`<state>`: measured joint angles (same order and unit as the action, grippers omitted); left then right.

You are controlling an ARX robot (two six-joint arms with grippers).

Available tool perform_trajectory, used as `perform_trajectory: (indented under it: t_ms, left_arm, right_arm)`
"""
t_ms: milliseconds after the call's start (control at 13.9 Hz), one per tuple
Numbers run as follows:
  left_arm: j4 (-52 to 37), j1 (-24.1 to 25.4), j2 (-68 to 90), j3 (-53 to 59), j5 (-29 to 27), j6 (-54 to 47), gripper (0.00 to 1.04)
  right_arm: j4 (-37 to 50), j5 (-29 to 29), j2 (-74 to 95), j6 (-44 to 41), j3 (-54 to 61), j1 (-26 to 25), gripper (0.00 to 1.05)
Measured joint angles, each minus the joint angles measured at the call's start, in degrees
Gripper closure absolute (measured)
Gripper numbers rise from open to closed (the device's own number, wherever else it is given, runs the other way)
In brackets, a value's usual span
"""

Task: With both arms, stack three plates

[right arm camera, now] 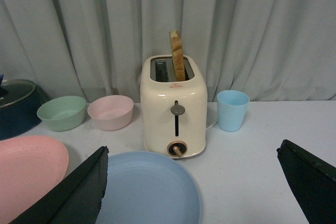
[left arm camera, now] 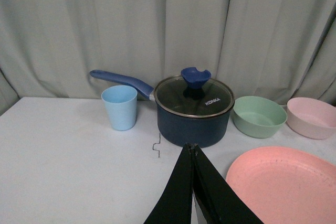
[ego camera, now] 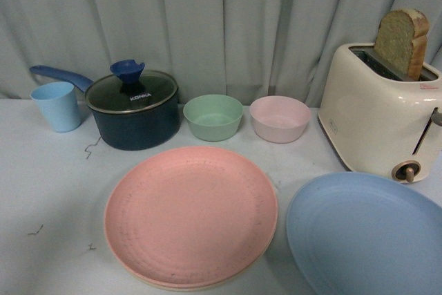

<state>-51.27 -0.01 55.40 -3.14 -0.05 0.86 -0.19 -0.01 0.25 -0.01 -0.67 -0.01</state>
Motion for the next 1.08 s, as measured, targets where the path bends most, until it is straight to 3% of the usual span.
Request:
perform_trajectory:
  t_ms: [359,861,1076]
  left_arm:
    - [13.59,0.0,-16.26,2.47,0.0,0.0,1.03]
    - [20.61,0.0,-24.13,2.49,0.02,0.0,1.03]
    - [28.81,0.0,-32.98,2.51,0.0,0.0,1.03]
  right_arm:
    - [-0.02,0.0,0.0,0.0,0.0,0.0,0.06]
    - [-0.02,0.0,0.0,0.0,0.0,0.0,0.06]
    - [-0.02,0.0,0.0,0.0,0.0,0.0,0.06]
